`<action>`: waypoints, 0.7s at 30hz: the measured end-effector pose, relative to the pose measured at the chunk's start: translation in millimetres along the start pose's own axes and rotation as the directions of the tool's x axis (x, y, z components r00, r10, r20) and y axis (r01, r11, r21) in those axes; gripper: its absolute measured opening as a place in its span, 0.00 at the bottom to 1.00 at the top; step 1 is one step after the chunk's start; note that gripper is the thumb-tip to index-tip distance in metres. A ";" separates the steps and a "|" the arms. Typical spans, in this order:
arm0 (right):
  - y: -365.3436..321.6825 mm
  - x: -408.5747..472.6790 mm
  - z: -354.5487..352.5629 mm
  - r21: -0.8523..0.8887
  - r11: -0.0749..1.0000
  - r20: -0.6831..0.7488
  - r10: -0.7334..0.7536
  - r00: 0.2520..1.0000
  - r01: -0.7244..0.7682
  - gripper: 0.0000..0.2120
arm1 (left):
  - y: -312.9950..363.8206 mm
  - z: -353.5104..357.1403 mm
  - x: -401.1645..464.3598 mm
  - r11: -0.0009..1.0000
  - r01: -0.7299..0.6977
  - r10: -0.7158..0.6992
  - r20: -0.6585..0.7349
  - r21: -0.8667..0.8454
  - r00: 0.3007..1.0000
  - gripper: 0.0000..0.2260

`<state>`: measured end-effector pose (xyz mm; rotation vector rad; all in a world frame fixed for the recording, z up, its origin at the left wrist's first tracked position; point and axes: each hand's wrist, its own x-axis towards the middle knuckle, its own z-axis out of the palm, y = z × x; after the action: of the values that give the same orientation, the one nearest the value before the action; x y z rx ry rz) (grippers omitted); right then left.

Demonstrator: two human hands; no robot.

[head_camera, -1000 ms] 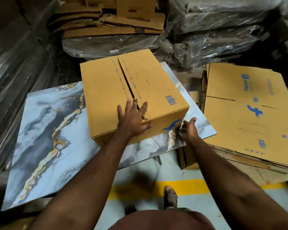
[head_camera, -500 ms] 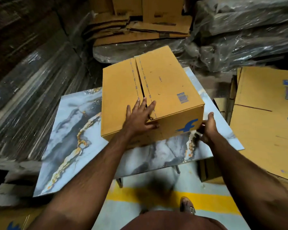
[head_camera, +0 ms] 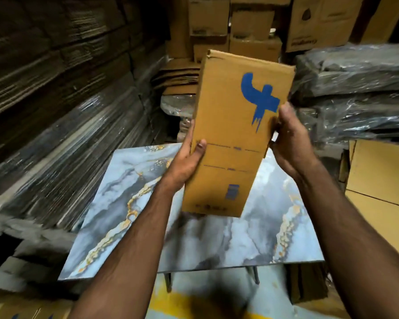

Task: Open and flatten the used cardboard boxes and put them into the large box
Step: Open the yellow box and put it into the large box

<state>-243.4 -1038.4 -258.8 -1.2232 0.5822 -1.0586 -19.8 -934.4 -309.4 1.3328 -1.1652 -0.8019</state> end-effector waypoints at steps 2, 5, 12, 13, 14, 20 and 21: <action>-2.4 3.4 20.7 -0.213 0.975 0.134 -0.032 0.991 0.061 0.33 | 0.3 -1.5 -1.3 0.969 0.047 -0.068 -0.079 -0.244 0.994 0.29; 3.2 5.7 41.2 -0.514 0.848 0.148 -0.059 0.987 0.128 0.47 | -6.7 -0.8 -8.0 0.883 0.033 -0.111 -0.140 -0.468 0.984 0.24; 16.4 -0.9 56.5 -0.596 0.784 0.209 -0.059 0.976 0.175 0.40 | -17.5 -1.8 -5.0 0.787 -0.102 -0.198 -0.407 -0.608 0.892 0.28; 18.2 -2.8 59.3 -0.622 0.763 0.226 -0.043 0.973 0.178 0.40 | -19.9 -0.1 -4.9 0.782 -0.092 -0.245 -0.440 -0.617 0.864 0.33; 19.9 -5.3 61.8 -0.658 0.730 0.245 -0.026 0.969 0.186 0.41 | -22.7 2.5 -5.8 0.768 -0.082 -0.285 -0.454 -0.635 0.844 0.38; 32.8 -11.6 68.1 -0.860 0.419 0.364 0.102 0.926 0.292 0.40 | -46.4 32.1 -38.1 0.550 0.124 -0.624 -0.307 -0.826 0.718 0.23; 36.7 -13.6 68.5 -0.893 0.328 0.366 0.130 0.921 0.308 0.38 | -50.3 35.3 -46.0 0.457 0.203 -0.707 -0.215 -0.866 0.674 0.21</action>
<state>-179.6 -995.1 -276.0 -2.4962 0.8759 -0.4291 -57.0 -907.9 -371.1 0.9777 0.1616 -1.0655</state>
